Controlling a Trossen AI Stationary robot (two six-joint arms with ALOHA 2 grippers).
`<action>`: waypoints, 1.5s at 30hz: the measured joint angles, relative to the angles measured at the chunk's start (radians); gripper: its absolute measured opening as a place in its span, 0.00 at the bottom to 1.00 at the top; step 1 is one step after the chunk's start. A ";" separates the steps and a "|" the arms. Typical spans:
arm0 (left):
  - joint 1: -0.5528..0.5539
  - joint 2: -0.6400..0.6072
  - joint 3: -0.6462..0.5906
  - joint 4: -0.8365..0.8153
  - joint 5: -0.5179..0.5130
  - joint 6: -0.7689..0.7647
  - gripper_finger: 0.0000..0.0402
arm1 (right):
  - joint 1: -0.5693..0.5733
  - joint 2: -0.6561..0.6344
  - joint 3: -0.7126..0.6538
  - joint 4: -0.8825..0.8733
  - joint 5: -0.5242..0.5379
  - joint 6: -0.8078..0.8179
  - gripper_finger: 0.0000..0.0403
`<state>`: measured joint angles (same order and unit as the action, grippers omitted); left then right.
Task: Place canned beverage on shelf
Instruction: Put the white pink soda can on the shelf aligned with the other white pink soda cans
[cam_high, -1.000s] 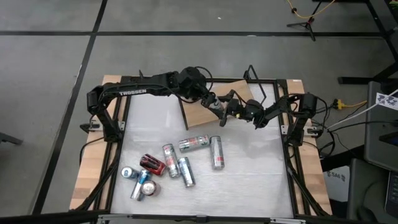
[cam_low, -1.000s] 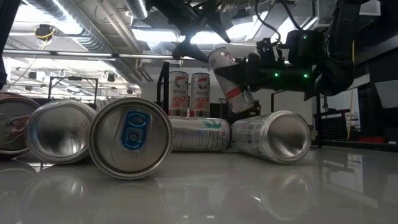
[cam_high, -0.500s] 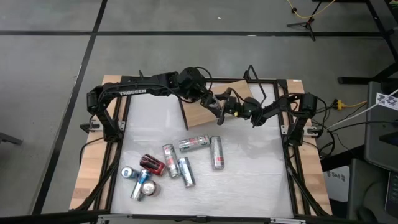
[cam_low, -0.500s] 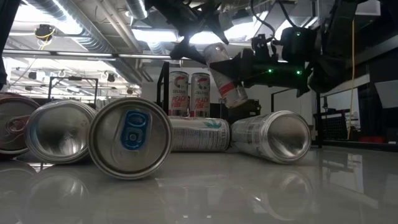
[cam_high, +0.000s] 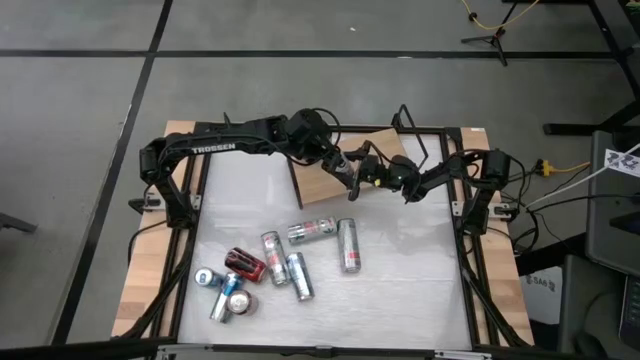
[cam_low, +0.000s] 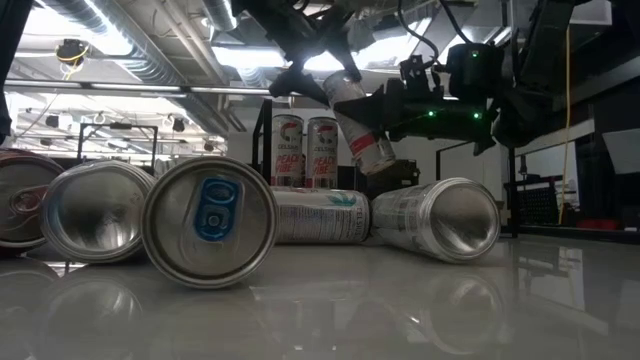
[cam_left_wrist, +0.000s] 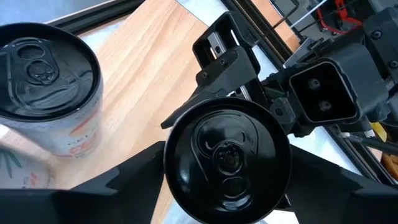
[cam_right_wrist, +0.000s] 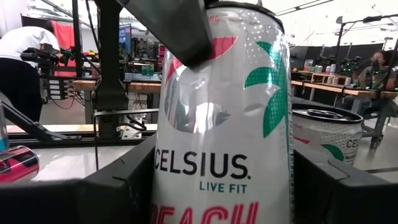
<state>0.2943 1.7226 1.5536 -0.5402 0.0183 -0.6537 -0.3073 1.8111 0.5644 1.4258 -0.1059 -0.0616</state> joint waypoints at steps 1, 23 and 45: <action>0.000 0.000 0.000 0.000 -0.001 0.000 0.69 | 0.000 0.000 0.000 0.000 0.000 0.000 0.64; -0.001 0.001 -0.001 0.005 -0.017 0.001 0.60 | -0.001 0.000 0.001 -0.032 -0.019 0.006 0.72; 0.001 0.001 0.000 0.050 0.030 0.149 0.60 | -0.001 -0.288 -0.110 -0.207 -0.027 0.005 0.93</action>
<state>0.2951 1.7237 1.5532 -0.4904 0.0487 -0.5051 -0.3080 1.5229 0.4548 1.2185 -0.1329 -0.0570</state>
